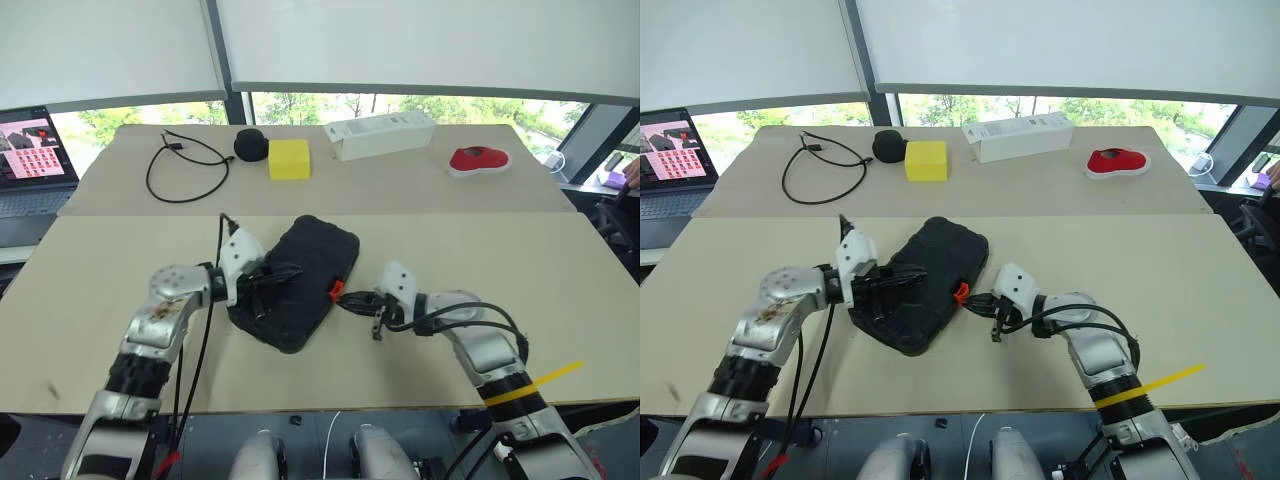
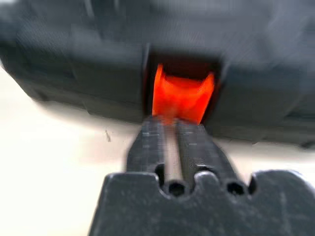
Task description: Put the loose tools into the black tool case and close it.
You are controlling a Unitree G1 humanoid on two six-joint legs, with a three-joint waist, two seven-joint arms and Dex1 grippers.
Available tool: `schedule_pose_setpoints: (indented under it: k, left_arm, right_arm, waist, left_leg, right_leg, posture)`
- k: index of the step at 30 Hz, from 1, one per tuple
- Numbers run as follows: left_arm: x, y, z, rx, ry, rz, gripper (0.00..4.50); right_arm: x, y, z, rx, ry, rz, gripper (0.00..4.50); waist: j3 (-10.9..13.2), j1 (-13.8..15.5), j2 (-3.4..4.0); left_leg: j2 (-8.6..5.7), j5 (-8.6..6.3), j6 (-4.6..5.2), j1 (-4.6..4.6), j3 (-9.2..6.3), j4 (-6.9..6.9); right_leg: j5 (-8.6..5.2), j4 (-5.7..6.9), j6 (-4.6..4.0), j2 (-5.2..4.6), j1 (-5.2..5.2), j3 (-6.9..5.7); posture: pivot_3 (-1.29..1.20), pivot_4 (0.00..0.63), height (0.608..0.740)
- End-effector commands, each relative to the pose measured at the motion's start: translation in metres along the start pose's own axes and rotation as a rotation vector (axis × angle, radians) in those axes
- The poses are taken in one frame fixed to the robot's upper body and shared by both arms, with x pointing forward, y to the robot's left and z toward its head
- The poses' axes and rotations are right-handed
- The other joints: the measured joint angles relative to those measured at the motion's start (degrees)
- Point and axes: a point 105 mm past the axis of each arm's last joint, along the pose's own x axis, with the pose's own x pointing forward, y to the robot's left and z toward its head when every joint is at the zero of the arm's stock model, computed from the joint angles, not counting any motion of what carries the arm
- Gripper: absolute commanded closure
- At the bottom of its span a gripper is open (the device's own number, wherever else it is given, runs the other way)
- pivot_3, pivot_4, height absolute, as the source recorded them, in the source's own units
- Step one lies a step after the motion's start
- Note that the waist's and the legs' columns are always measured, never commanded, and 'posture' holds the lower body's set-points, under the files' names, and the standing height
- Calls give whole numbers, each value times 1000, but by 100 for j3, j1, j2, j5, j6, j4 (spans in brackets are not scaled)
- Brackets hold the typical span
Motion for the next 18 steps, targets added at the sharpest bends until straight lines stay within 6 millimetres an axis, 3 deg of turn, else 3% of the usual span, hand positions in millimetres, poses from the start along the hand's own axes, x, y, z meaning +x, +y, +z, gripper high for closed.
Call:
schedule_pose_setpoints:
  k: [1, 4, 7, 10, 12, 14, 18]
  left_arm:
    - [-35, -5, -10, 45, 72, 1, 2212]
    - [-62, -2, 2, 85, 59, 74, 1204]
    - [-102, 0, -9, 72, 139, 193, 52]
    - [-146, -3, -34, 31, 247, 331, 6]
    - [-163, -6, -45, 38, 293, 395, 6]
    - [-172, -8, -50, 54, 311, 441, 6]
    - [-173, -10, -51, 68, 295, 509, 6]
  right_arm:
    - [-29, -3, 15, -86, -53, -13, 2277]
    - [-55, -4, 3, -107, 12, -13, 1296]
    - [-81, -7, -8, -222, 59, -10, 189]
    - [-101, -8, -11, -278, 18, -16, 46]
    - [-112, -8, -16, -235, 13, -14, 46]
    - [-120, -11, -19, -186, -1, -37, 46]
    - [-127, -15, -28, -189, 5, -67, 46]
  waist:
    - [1, 9, -2]
    - [16, 49, -12]
    - [28, 84, -24]
    - [41, 72, -42]
    - [47, 79, -46]
    - [61, 112, -62]
    - [65, 236, -70]
  left_leg:
    - [1, -1, 0, -3, -1, -3]
    - [0, -1, 0, -7, 2, -14]
    - [-1, -1, 0, -25, 7, -13]
    - [0, -1, 0, -39, 10, -13]
    - [0, -1, 0, -61, 12, -16]
    - [1, -1, 0, -62, 13, -17]
    - [1, -1, 0, -59, 16, -15]
  right_leg:
    - [-1, -7, -1, 0, -2, -3]
    - [-1, -16, -2, -7, -8, -3]
    - [-2, -19, 0, -21, -28, -8]
    - [-3, -23, 3, -24, -42, -8]
    - [-3, -23, 3, -27, -66, -8]
    - [-3, -22, 3, -28, -69, -9]
    - [-2, -23, 1, -40, -63, -12]
  posture:
    - [0, 150, 740]
    - [0, 150, 740]
    - [0, 150, 740]
    - [0, 150, 740]
    - [0, 150, 740]
    - [0, 150, 740]
    - [0, 150, 740]
